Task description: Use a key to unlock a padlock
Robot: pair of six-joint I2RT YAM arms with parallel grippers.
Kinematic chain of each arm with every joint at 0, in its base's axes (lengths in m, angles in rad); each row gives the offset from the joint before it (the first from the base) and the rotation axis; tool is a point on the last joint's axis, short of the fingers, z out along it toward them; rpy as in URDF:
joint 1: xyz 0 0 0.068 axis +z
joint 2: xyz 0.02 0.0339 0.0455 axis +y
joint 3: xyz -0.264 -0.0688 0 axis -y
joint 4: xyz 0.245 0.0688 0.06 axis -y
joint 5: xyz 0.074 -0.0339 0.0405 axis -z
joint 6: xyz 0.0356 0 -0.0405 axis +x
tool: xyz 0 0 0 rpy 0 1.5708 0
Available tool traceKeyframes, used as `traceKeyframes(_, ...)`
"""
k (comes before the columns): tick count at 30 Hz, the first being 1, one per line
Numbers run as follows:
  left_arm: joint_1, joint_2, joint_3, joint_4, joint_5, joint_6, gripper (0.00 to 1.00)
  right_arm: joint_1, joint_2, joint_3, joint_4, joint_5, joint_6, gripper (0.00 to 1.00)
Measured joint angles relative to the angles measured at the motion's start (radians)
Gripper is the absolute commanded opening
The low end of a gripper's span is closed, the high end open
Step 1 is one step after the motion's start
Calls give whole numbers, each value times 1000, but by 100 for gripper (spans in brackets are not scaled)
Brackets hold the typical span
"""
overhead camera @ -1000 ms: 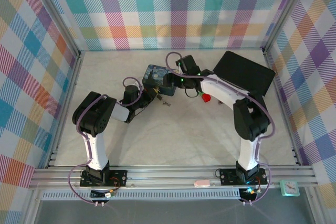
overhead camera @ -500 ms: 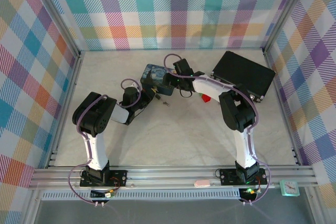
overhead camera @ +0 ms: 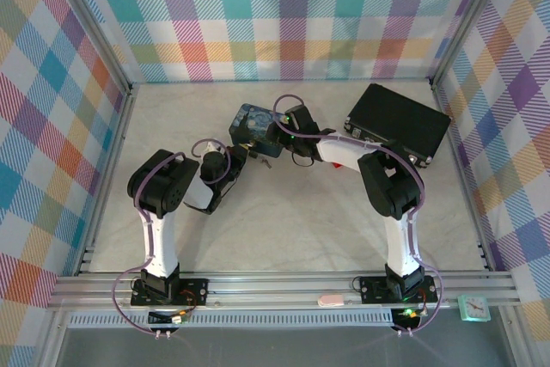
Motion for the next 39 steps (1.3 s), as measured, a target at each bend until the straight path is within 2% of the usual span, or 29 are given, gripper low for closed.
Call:
traceKeyframes(7,3,-43,-44,-36,-36,-3,0,0,0,21,-29,-1,-27,87)
traceKeyframes(12,8,-111,-80,-113,28,27,0,0,-15,27,-61,-19,-112,100)
traceKeyframes(14,8,-155,-94,-165,70,48,0,0,-42,27,-84,-32,-155,99)
traceKeyframes(18,8,-270,-117,-299,163,106,0,0,-152,1,-116,-56,-245,99)
traceKeyframes(24,-17,-416,-119,-563,273,220,0,0,-354,-135,-163,-64,-323,99)
traceKeyframes(30,-149,-537,-8,-991,220,418,0,0,-444,-277,-186,-25,-331,99)
traceKeyframes(33,-190,-542,48,-1091,204,475,2,0,-459,-325,-188,-5,-331,99)
traceKeyframes(39,-222,-462,108,-1175,168,510,6,0,-475,-343,-188,20,-332,99)
